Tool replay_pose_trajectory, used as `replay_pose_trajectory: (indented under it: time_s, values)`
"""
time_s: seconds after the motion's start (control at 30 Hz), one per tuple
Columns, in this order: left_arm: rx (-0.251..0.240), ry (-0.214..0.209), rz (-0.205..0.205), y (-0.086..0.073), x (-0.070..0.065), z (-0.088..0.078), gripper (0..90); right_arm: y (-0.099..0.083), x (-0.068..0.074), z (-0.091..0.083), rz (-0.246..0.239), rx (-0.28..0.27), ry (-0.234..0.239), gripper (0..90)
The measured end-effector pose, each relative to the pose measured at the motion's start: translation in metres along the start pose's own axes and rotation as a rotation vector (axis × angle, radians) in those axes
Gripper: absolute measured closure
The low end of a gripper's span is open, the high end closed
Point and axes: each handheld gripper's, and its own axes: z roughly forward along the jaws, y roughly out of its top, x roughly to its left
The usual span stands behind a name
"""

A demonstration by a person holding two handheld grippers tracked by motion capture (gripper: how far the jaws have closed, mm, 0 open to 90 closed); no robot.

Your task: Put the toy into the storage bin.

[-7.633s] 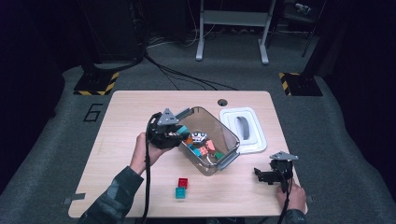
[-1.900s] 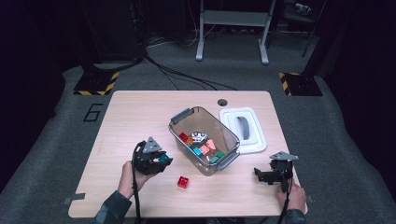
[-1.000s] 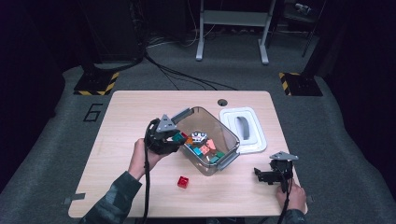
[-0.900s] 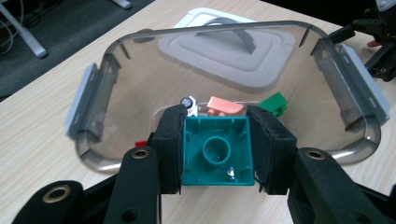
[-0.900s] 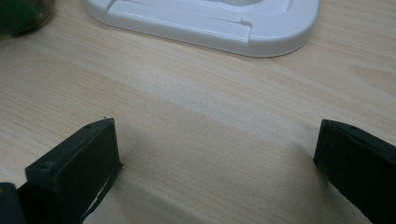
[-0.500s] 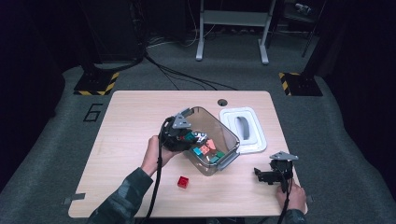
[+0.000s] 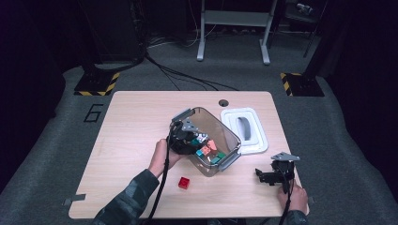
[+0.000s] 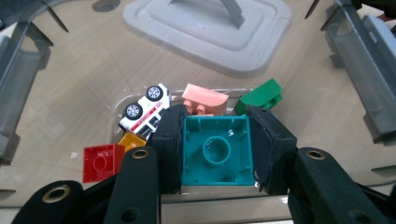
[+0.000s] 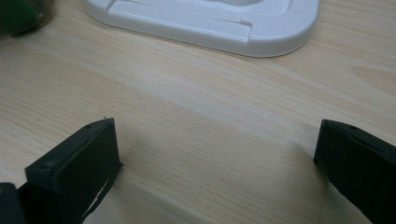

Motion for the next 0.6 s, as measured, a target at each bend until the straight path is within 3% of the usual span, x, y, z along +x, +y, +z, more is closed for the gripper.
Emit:
replay_pose_trajectory:
  time_s: [0.4, 0.6]
  values:
    - [0.015, -0.001, -0.027, -0.003, 0.0032, -0.0024, 57.4, 0.0, 0.0, 0.0, 0.0, 0.0, 0.0, 0.0]
    - [0.011, 0.017, -0.038, -0.0037, 0.0056, -0.0087, 39.7, 0.0, 0.0, 0.0, 0.0, 0.0, 0.0, 0.0]
